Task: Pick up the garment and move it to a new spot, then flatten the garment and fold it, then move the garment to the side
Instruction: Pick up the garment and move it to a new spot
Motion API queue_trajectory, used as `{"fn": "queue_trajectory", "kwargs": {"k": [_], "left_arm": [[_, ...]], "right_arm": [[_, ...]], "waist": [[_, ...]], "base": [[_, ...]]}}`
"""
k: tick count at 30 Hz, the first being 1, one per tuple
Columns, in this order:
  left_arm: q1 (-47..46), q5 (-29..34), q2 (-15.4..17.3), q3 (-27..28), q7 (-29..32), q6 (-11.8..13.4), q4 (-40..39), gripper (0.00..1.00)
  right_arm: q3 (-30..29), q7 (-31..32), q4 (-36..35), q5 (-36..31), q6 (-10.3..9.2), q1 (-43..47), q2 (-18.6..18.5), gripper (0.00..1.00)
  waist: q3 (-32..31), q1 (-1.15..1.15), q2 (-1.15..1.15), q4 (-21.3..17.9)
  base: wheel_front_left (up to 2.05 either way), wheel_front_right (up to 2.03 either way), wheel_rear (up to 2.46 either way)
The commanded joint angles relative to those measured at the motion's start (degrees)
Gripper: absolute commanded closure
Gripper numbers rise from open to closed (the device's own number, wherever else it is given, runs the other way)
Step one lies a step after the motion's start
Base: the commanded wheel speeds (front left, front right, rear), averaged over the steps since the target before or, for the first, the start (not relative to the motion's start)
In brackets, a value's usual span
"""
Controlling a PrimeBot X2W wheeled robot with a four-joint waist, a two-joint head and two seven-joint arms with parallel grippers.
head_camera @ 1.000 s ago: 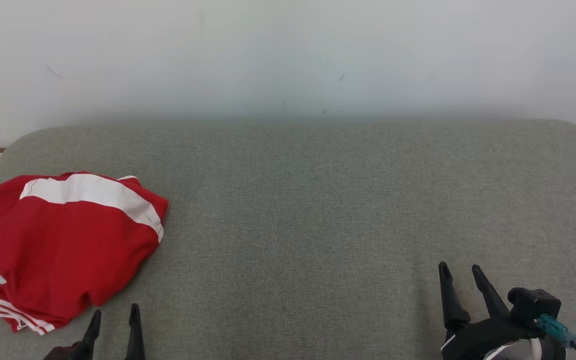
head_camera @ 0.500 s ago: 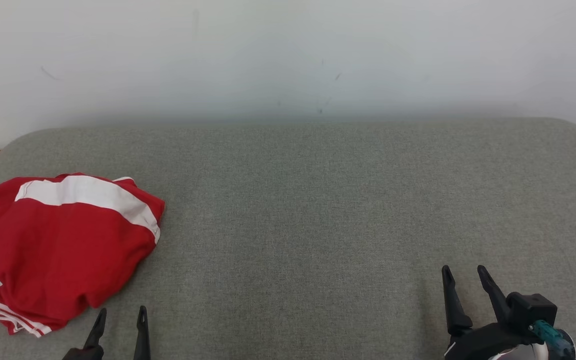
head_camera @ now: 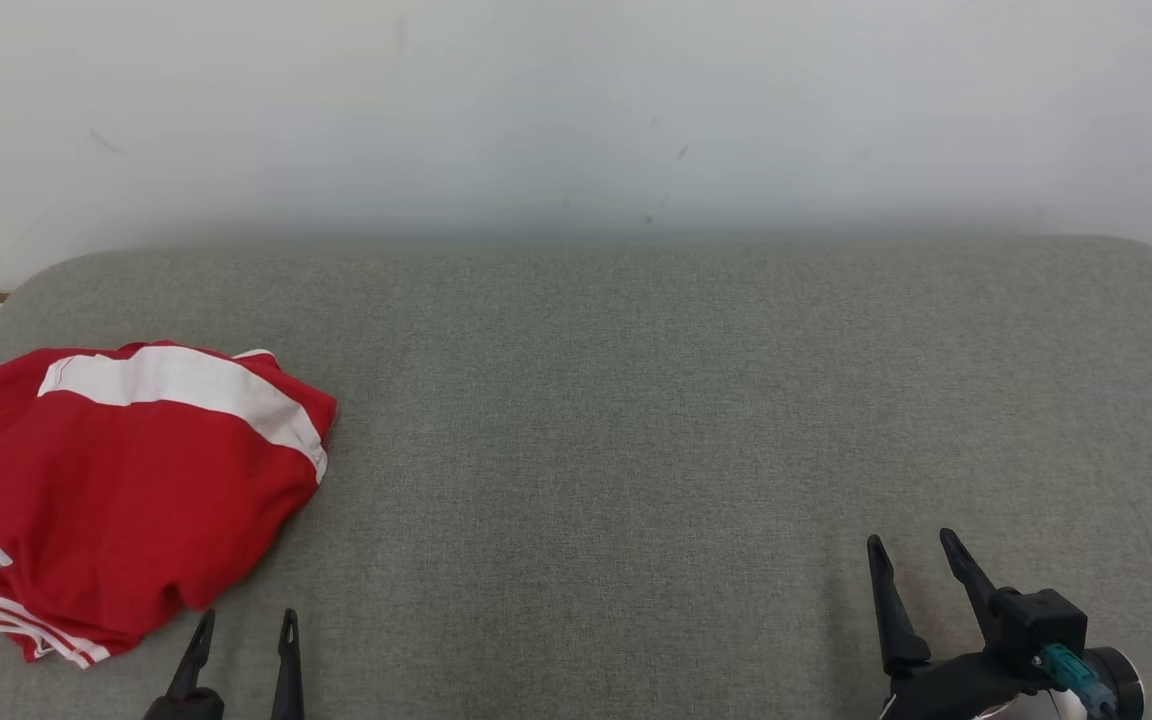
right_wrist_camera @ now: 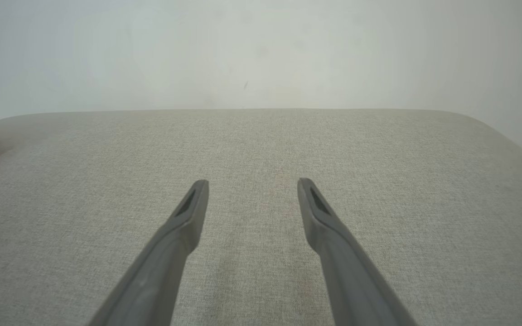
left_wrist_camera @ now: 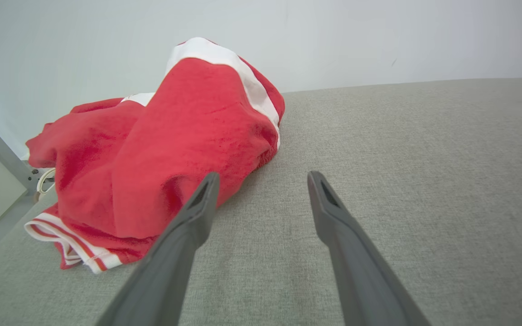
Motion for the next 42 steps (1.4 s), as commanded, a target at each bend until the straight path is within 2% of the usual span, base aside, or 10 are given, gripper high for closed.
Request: {"fn": "queue_trajectory", "kwargs": {"k": [1,6,9,18,19,22,26,31,37,42], "left_arm": [[0.85,0.24,-0.03,0.29,-0.33,0.14,-0.37,0.00],[0.71,-0.18,-0.34,1.47,-0.30,0.67,-0.23,0.00],[0.70,-0.62,-0.49,2.48,-0.29,0.78,0.18,0.00],[1.50,-1.27,-0.74,4.70,-0.30,-0.72,1.39,0.00],[1.50,-1.27,-0.74,4.70,-0.30,-0.72,1.39,0.00],[2.04,-1.30,-0.54,5.56,-0.29,-1.46,1.96,0.00],[2.35,-1.47,-0.52,6.88,-0.29,-2.27,2.19,0.00],[1.20,-3.59,-1.33,9.43,-0.29,-4.81,2.87,0.00],[-3.32,-5.59,-1.49,12.31,-0.29,-10.41,5.18,0.00],[-11.61,-5.32,2.32,11.01,-0.29,-14.10,9.93,0.00]], "right_arm": [[0.02,-0.35,-0.05,-0.44,0.04,-0.06,-0.12,0.00],[1.47,-0.34,-0.33,-0.09,0.04,-0.55,-0.39,0.00],[3.01,-0.34,-0.25,0.27,0.04,-0.63,-0.39,0.00],[7.10,-0.23,0.16,1.53,0.04,-0.93,0.37,0.00],[7.10,-0.23,0.16,1.53,0.04,-0.93,0.37,0.00],[8.06,-0.23,0.29,1.78,0.04,-1.24,0.72,0.00],[8.75,-0.24,0.37,2.32,0.04,-2.49,1.24,0.00],[9.73,-0.23,0.66,2.65,0.04,-3.41,1.07,0.00],[8.56,-0.23,1.05,2.70,0.04,-3.95,0.03,0.00],[7.47,-0.23,0.71,2.41,0.04,-4.36,-1.36,0.00]], "waist": [[0.02,0.00,0.00,0.50],[-0.04,0.00,0.00,2.07],[-0.07,0.00,0.00,4.38],[-0.34,0.00,0.00,16.44],[-0.34,0.00,0.00,16.44],[-0.14,0.00,0.00,20.07],[0.63,0.00,0.00,22.92],[2.13,0.00,0.00,22.97],[4.46,0.00,0.00,19.80],[7.05,0.00,0.00,17.16]], "base": [[0.00,0.00,0.00],[0.00,0.00,0.00],[0.00,0.00,0.00],[0.00,0.00,0.00],[0.00,0.00,0.00],[0.00,0.00,0.00],[0.00,0.00,0.00],[0.00,0.00,0.00],[0.00,0.00,0.00],[0.00,0.00,0.00]]}}
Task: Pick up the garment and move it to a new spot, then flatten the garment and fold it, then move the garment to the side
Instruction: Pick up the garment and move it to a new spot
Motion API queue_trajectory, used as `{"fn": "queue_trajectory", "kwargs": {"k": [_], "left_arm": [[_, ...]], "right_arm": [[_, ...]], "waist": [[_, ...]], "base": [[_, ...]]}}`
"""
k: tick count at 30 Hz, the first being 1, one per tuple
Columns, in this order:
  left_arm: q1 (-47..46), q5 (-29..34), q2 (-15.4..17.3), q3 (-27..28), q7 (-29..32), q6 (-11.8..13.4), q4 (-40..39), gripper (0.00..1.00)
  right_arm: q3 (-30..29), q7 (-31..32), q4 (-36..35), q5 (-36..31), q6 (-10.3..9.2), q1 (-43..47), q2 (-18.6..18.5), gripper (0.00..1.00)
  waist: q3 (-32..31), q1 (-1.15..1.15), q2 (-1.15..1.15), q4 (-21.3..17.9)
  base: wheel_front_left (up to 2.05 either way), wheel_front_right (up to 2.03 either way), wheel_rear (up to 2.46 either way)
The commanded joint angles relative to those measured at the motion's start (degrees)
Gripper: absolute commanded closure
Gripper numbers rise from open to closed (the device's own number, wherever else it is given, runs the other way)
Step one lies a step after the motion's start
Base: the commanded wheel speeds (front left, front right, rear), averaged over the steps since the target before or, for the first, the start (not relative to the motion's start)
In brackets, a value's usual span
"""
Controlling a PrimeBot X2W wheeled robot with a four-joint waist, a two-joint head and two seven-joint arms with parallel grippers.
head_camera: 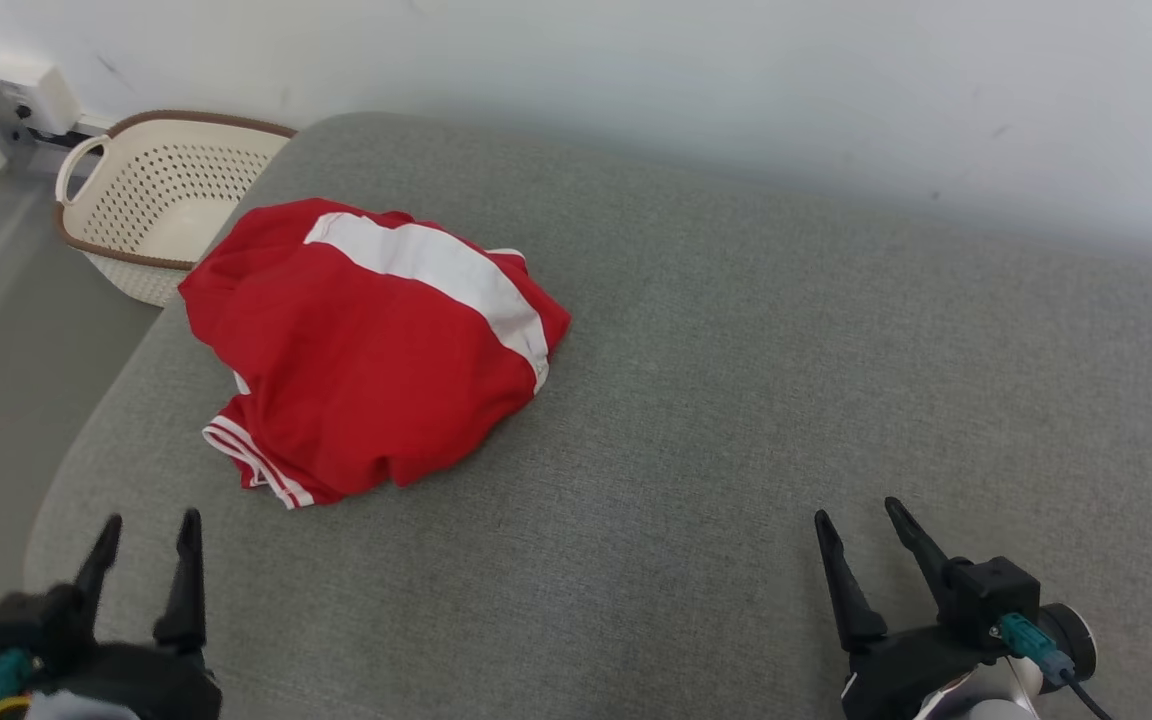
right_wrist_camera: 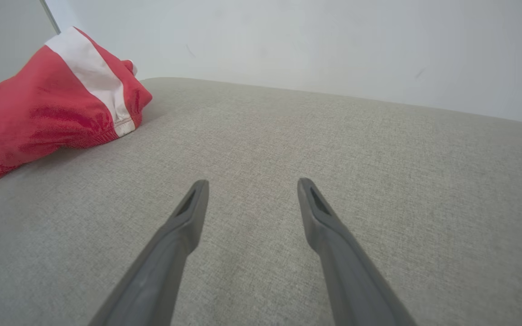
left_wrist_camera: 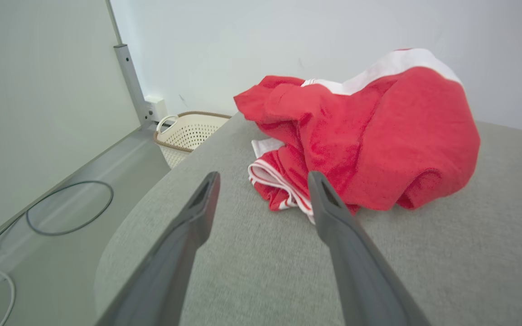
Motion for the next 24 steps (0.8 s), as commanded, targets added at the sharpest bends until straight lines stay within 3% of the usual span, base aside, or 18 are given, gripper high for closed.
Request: {"fn": "queue_trajectory", "kwargs": {"k": [1,10,20,24], "left_arm": [[-2.90,0.04,1.52,-0.48,-0.25,-0.35,0.96,0.00],[-17.79,-6.53,10.07,-9.19,-0.25,-0.82,8.99,0.00],[-28.98,-23.14,16.11,-25.48,2.65,-0.85,21.38,0.00],[-31.08,-26.58,17.62,-29.05,4.85,-0.85,24.39,0.00]], "right_arm": [[-0.32,-0.06,-0.28,-0.33,0.04,-0.73,-0.46,0.00],[-0.79,-0.06,-1.40,-0.26,0.04,-1.85,-1.19,0.00],[-0.49,-0.06,-1.87,-0.06,0.04,-3.12,-3.24,0.00],[-0.37,-0.04,-1.91,0.22,0.04,-3.54,-3.39,0.00]], "waist": [[3.09,-0.01,0.00,-2.83],[7.92,-0.01,0.00,-6.50],[11.76,-0.01,0.00,-8.92],[12.82,-0.01,0.00,-9.90]], "base": [[0.00,0.00,0.00],[0.00,0.00,0.00],[0.00,0.00,0.00],[0.00,0.00,0.00]]}}
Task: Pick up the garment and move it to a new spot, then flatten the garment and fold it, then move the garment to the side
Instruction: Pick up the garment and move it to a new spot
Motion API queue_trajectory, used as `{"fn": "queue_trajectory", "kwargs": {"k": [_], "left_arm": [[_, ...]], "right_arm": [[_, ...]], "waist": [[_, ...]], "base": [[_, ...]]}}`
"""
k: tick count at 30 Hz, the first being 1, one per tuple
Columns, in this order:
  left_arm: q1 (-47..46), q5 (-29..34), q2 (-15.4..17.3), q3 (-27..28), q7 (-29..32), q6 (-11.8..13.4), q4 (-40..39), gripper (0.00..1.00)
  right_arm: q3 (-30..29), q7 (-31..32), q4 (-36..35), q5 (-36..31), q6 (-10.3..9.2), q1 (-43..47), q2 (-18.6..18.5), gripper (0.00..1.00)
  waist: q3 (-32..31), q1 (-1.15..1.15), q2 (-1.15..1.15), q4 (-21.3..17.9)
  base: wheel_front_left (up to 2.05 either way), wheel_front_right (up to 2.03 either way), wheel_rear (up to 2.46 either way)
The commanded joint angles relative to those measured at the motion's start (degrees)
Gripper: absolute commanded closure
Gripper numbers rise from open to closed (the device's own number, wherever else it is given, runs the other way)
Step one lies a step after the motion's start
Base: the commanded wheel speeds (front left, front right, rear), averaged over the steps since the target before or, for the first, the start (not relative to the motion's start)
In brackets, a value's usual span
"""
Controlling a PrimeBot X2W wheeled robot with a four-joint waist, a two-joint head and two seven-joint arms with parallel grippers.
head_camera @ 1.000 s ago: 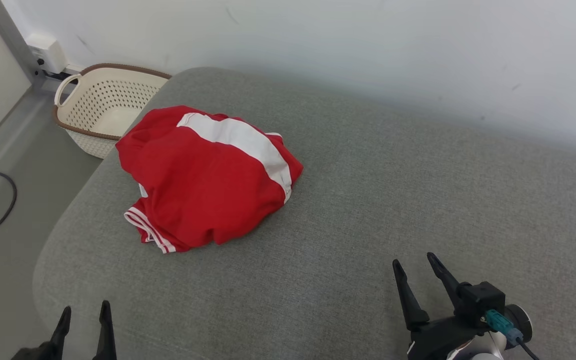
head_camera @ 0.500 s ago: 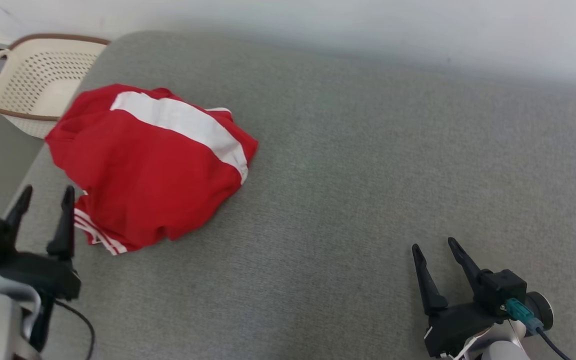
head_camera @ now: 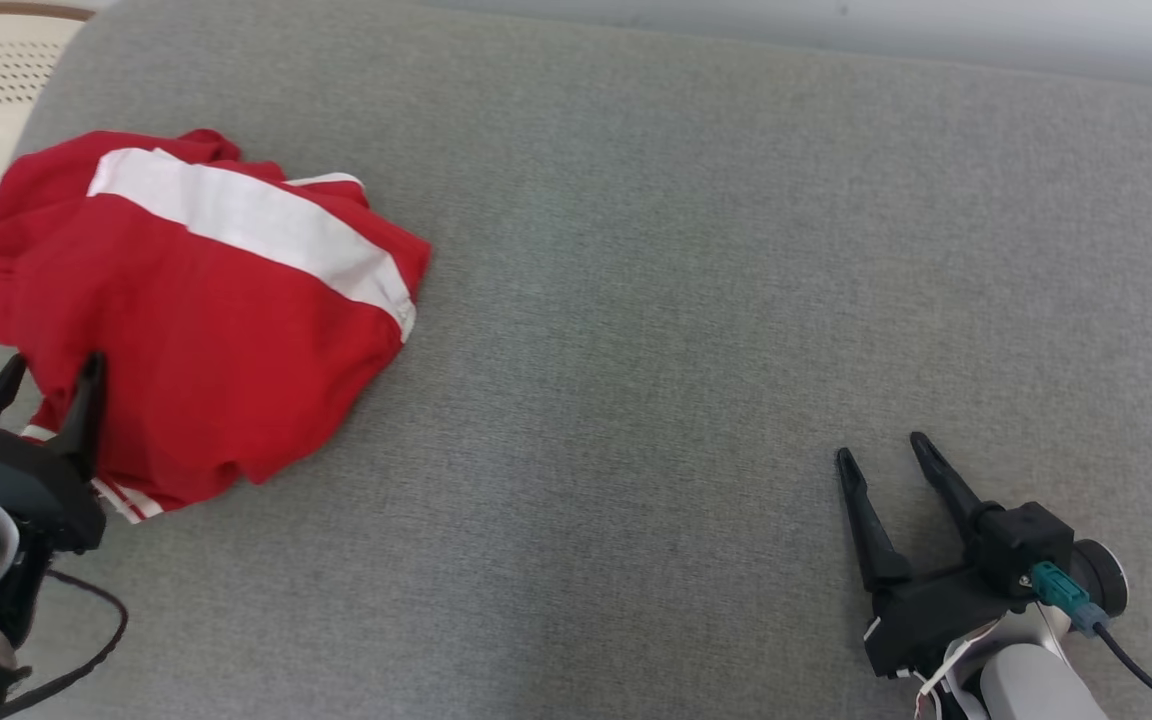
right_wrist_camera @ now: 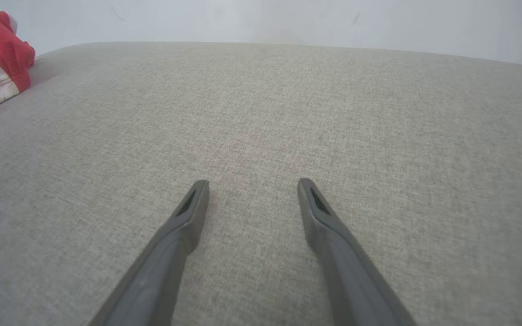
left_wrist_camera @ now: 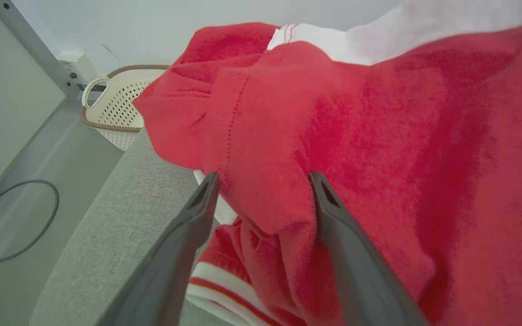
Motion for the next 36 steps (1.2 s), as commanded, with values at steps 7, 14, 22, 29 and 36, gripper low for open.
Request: {"fn": "queue_trajectory", "kwargs": {"k": [7,14,22,29,36], "left_arm": [[-3.05,-6.27,1.06,-5.27,3.75,0.06,3.61,0.00],[-5.24,-9.24,1.95,-9.97,4.58,0.04,6.69,1.00],[-11.92,-7.42,5.12,-13.06,-4.65,0.05,3.39,1.00],[-17.01,-1.29,4.83,-9.77,-5.74,0.05,-7.94,1.00],[-15.49,3.59,0.48,-7.88,-5.77,0.05,-20.78,1.00]], "right_arm": [[0.16,0.02,0.10,0.51,0.01,-1.97,0.13,0.00],[-1.18,0.06,0.48,0.81,-0.01,-2.01,0.77,0.00],[-2.23,0.02,0.20,1.52,-0.01,-0.69,2.21,0.00],[-1.70,-0.03,0.37,2.07,0.00,0.12,4.13,0.00],[-2.37,-0.03,0.27,2.83,0.00,0.92,5.39,0.00]], "waist": [[3.60,-0.01,-0.01,-3.26],[4.18,-0.01,-0.01,-4.23],[0.60,-0.01,-0.01,-3.16],[-3.49,-0.01,-0.01,-2.76],[-6.03,-0.01,-0.01,-5.12]], "base": [[0.00,0.00,0.00],[0.00,0.00,0.00],[0.00,0.00,0.00],[0.00,0.00,0.00],[0.00,0.00,0.00]]}}
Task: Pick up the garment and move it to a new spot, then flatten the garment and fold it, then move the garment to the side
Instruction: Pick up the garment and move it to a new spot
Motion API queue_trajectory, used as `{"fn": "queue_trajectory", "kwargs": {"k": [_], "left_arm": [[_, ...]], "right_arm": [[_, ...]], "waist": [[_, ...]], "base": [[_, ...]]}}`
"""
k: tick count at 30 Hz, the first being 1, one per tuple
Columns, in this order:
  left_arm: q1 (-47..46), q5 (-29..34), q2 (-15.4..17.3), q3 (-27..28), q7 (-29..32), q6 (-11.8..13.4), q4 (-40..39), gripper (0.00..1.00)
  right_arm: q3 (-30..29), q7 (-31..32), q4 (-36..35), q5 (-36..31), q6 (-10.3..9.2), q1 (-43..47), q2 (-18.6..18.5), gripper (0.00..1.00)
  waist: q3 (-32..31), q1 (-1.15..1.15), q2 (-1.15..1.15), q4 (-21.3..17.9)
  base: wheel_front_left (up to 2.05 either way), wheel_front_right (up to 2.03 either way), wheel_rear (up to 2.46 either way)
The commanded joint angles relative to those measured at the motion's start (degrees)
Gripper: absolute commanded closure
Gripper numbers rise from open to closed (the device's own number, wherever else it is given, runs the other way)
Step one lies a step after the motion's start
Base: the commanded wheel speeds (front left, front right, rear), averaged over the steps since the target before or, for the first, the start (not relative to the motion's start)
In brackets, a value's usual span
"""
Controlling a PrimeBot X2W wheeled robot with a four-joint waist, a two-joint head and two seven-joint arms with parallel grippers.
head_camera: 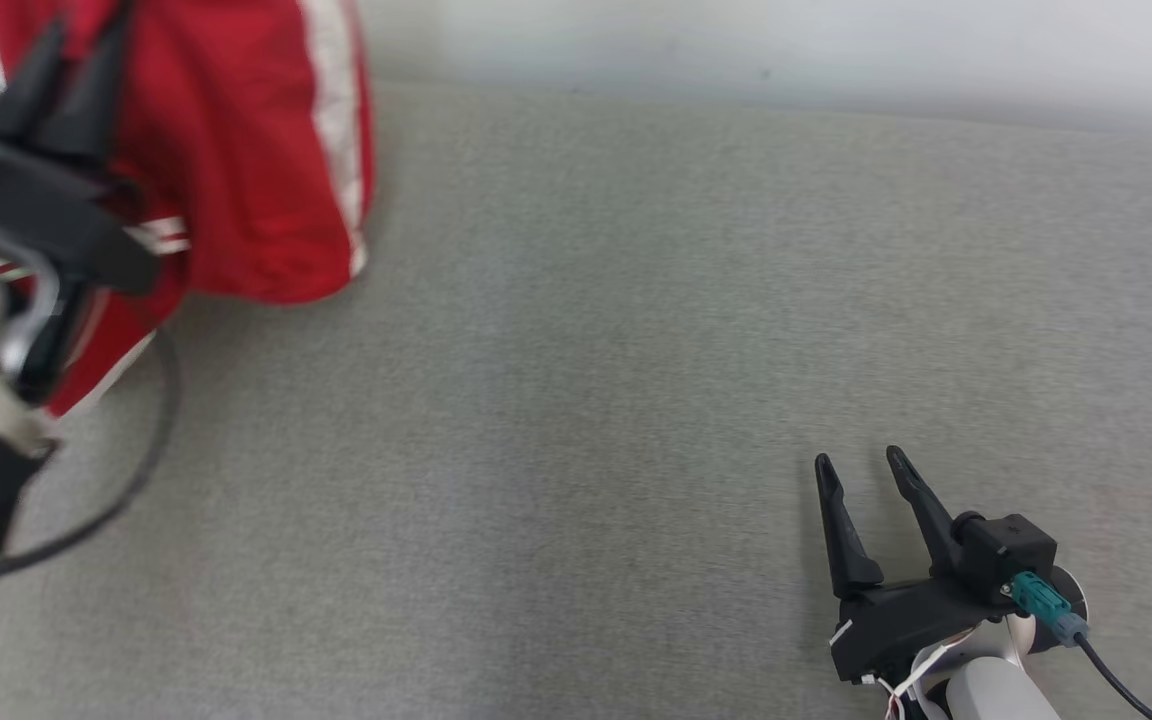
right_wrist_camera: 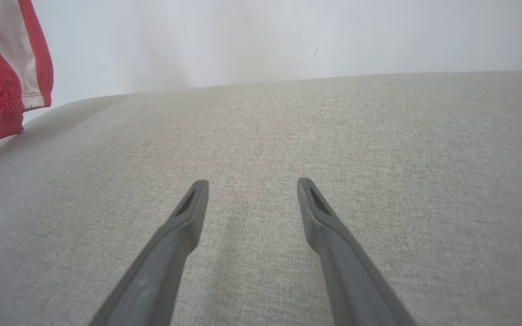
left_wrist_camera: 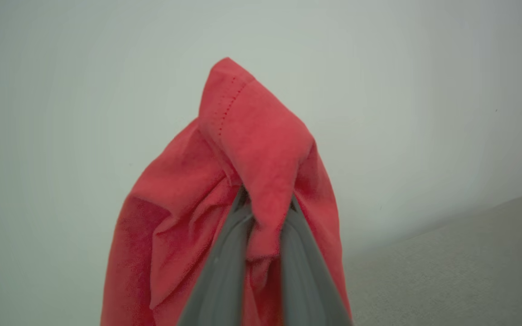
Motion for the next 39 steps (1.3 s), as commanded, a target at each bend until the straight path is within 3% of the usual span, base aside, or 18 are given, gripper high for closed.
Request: {"fn": "queue_trajectory", "kwargs": {"k": [1,5,10,15,19,21,22,32,39], "left_arm": [[1.52,0.88,-1.80,-0.23,-0.37,0.05,-2.91,1.00],[3.33,1.73,-4.80,-1.15,-0.36,0.05,-6.08,1.00],[8.90,1.89,-11.38,-2.05,-0.37,0.05,-8.26,1.00],[14.77,0.63,-17.69,-3.76,-0.37,0.05,-6.55,1.00],[20.50,-0.12,-19.90,-6.40,-0.30,0.05,-2.63,1.00],[22.32,-0.94,-20.41,-7.15,-0.32,0.05,-1.09,0.60],[23.30,-0.91,-20.51,-7.45,-0.32,0.05,-0.30,0.00],[31.34,6.37,-20.70,0.50,-0.32,0.05,-0.39,0.00],[35.18,13.11,-21.17,13.52,-0.32,0.76,-3.99,0.00]], "right_arm": [[-0.37,-0.05,-0.21,0.39,-0.06,0.81,0.37,0.00],[-0.90,-0.06,-0.26,0.49,-0.06,1.51,0.81,0.00],[-1.46,-0.06,-0.36,0.51,-0.06,1.96,1.02,0.00],[-1.91,-0.06,-0.26,0.42,-0.06,2.34,0.85,0.00],[-0.86,-0.06,-0.11,0.74,-0.06,1.59,1.28,0.00],[-1.08,-0.06,-0.06,0.90,-0.06,1.34,1.21,0.00],[-1.39,-0.05,-0.06,1.00,-0.06,1.47,1.12,0.00],[-2.61,-0.05,0.30,0.90,-0.06,3.75,0.97,0.00],[-1.90,-0.05,-0.10,0.79,-0.06,3.89,0.90,0.00]], "waist": [[-1.42,0.00,0.00,-2.00],[-1.88,0.00,0.00,-3.82],[-2.29,0.00,0.00,-7.50],[-2.28,0.00,0.00,-10.89],[-2.28,0.00,0.00,-14.02],[-2.42,0.00,0.00,-15.11],[-2.60,0.00,0.00,-15.38],[-5.30,0.00,0.00,-15.00],[-6.00,0.00,0.00,-13.28]], "base": [[0.00,0.00,0.00],[0.00,0.00,0.00],[0.00,0.00,0.00],[0.00,0.00,0.00],[0.00,0.00,0.00],[0.00,0.00,0.00],[0.00,0.00,0.00],[0.00,0.00,0.00],[0.00,0.00,0.00]]}}
